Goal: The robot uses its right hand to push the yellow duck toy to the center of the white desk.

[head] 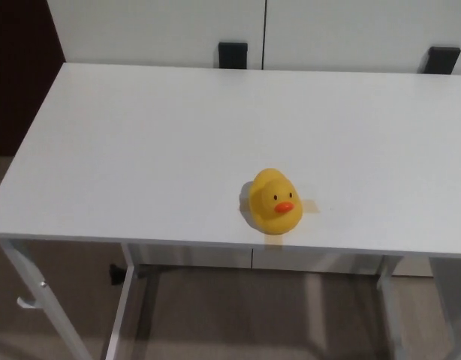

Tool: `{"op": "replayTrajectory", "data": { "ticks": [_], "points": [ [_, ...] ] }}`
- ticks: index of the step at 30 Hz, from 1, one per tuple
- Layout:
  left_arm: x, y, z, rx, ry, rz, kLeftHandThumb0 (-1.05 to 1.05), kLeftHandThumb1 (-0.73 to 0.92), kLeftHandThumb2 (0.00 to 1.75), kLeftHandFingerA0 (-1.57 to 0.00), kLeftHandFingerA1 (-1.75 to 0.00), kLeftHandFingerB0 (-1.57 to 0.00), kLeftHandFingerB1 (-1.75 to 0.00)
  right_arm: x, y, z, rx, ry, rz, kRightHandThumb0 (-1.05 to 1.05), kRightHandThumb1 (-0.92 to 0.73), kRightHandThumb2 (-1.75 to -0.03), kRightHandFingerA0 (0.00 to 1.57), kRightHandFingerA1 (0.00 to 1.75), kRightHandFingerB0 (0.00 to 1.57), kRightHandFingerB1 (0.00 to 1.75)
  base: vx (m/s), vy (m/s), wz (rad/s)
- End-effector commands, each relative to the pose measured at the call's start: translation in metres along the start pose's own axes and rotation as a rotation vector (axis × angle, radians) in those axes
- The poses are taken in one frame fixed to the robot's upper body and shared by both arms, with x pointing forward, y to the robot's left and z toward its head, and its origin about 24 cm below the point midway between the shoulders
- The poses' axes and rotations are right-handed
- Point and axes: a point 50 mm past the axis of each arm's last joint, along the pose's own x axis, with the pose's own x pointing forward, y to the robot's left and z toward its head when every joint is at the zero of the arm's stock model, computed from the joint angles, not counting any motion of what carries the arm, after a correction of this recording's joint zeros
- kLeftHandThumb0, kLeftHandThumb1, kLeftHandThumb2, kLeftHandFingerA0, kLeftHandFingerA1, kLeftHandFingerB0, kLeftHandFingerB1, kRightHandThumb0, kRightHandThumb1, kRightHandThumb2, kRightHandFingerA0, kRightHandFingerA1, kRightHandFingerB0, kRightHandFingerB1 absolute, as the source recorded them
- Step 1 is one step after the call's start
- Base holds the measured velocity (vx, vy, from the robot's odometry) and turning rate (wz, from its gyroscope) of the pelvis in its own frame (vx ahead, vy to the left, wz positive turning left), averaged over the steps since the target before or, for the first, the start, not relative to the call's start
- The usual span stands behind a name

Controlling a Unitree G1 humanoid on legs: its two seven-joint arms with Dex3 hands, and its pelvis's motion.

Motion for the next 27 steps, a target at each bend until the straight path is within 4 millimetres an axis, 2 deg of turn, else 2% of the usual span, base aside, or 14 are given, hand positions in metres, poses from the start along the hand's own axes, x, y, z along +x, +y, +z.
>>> {"op": "replayTrajectory", "data": {
  "ticks": [1, 2, 6, 7, 14, 15, 17, 18, 27],
  "points": [
    [0.000, 0.019, 0.003, -0.005, -0.007, 0.051, -0.16, 0.62, 0.67, -0.87, -0.76, -0.83, -0.64, -0.014, -0.002, -0.043, 0.144, 0.121, 0.096, -0.08, -0.54, -0.85, 1.08, 0.56, 0.84, 0.55, 0.00, 0.000, 0.00],
    [0.000, 0.019, 0.002, -0.007, -0.006, 0.053, -0.14, 0.62, 0.71, -0.87, -0.73, -0.84, -0.63, -0.015, 0.001, -0.045, 0.113, 0.127, 0.136, -0.03, -0.53, -0.90, 1.09, 0.55, 0.91, 0.53, 0.00, 0.000, 0.00],
    [0.000, 0.020, 0.002, -0.010, -0.006, 0.055, -0.14, 0.62, 0.71, -0.87, -0.73, -0.84, -0.63, -0.016, 0.003, -0.048, 0.084, 0.129, 0.180, -0.03, -0.53, -0.90, 1.09, 0.55, 0.91, 0.53, 0.00, 0.000, 0.00],
    [0.000, 0.020, 0.001, -0.002, -0.007, 0.056, -0.13, 0.61, 0.72, -0.86, -0.72, -0.83, -0.63, -0.016, 0.005, -0.049, 0.069, 0.140, 0.217, -0.05, -0.46, -0.99, 1.11, 0.54, 0.91, 0.52, 0.00, 0.000, 0.00],
    [0.000, 0.023, 0.002, 0.000, -0.010, 0.066, -0.16, 0.62, 0.68, -0.86, -0.71, -0.82, -0.61, -0.015, 0.009, -0.049, 0.044, 0.161, 0.293, -0.08, -0.52, -0.96, 1.11, 0.56, 0.86, 0.54, 0.00, 0.000, 0.00],
    [0.000, 0.023, 0.004, -0.006, -0.012, 0.069, -0.18, 0.64, 0.64, -0.86, -0.72, -0.82, -0.64, -0.014, 0.010, -0.050, 0.039, 0.173, 0.291, -0.10, -0.61, -0.81, 1.08, 0.56, 0.83, 0.56, 0.00, 0.000, 0.00],
    [0.000, 0.023, 0.005, -0.009, -0.014, 0.070, -0.18, 0.64, 0.64, -0.86, -0.72, -0.82, -0.64, -0.013, 0.010, -0.051, 0.035, 0.182, 0.289, -0.10, -0.61, -0.81, 1.08, 0.56, 0.83, 0.56, 0.00, 0.000, 0.00],
    [0.001, 0.023, 0.008, -0.014, -0.018, 0.073, -0.11, 0.60, 0.78, -0.86, -0.72, -0.83, -0.64, -0.013, 0.010, -0.052, 0.030, 0.195, 0.289, -0.10, -0.59, -0.78, 1.07, 0.56, 0.84, 0.56, 0.00, 0.000, 0.00],
    [0.002, 0.024, 0.016, -0.015, -0.028, 0.079, -0.13, 0.63, 0.71, -0.87, -0.71, -0.82, -0.63, -0.009, 0.014, -0.048, 0.026, 0.185, 0.310, -0.10, -0.59, -0.86, 1.09, 0.55, 0.84, 0.54, 0.00, 0.000, 0.00]
  ]
}}
